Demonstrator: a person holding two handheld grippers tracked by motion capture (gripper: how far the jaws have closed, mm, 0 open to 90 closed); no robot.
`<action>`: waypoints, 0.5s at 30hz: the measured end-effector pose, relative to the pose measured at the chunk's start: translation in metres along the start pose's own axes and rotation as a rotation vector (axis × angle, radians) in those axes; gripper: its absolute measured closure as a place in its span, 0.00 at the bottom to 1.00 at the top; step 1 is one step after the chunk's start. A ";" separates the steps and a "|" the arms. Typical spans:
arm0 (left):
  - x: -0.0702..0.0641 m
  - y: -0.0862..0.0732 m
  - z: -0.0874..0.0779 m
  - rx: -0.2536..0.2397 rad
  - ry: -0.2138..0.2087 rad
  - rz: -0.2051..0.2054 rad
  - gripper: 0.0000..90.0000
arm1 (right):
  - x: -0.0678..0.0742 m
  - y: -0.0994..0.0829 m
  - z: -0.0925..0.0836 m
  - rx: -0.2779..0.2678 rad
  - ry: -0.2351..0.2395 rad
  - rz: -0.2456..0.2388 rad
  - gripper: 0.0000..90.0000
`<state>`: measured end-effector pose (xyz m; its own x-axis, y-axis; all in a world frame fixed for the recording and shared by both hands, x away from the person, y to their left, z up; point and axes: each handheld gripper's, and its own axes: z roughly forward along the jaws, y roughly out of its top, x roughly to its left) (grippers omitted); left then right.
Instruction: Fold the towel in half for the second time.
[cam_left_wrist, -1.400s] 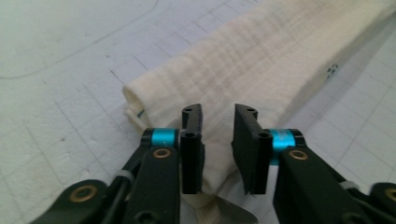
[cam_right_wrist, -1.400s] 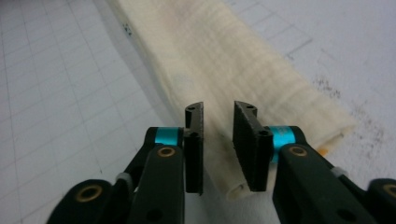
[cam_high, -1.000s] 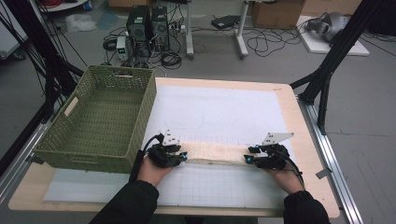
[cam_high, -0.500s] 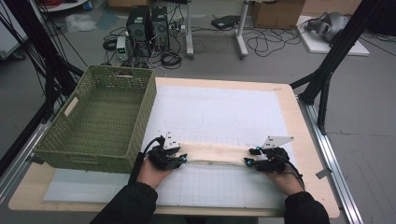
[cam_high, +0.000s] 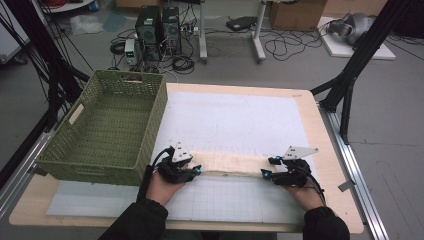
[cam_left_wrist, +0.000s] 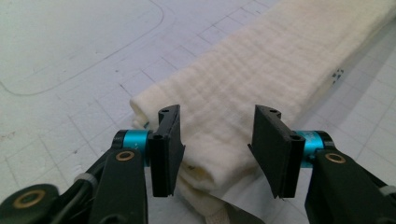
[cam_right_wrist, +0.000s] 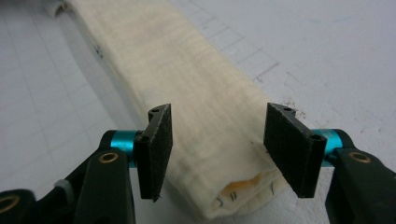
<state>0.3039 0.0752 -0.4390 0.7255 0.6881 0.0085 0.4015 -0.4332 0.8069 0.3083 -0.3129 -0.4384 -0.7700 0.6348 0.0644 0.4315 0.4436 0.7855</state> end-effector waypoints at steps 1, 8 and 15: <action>0.000 0.000 0.000 -0.007 -0.006 -0.003 0.56 | 0.000 0.000 -0.002 -0.007 -0.009 0.005 0.43; -0.001 0.001 -0.002 -0.023 -0.001 0.000 0.51 | -0.004 -0.001 -0.003 -0.007 -0.027 0.025 0.40; -0.004 0.003 -0.002 -0.024 -0.009 0.005 0.50 | -0.004 -0.001 -0.005 -0.007 -0.038 0.020 0.40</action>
<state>0.3008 0.0726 -0.4357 0.7324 0.6808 0.0070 0.3849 -0.4225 0.8206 0.3087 -0.3185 -0.4363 -0.7428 0.6671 0.0570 0.4433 0.4262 0.7886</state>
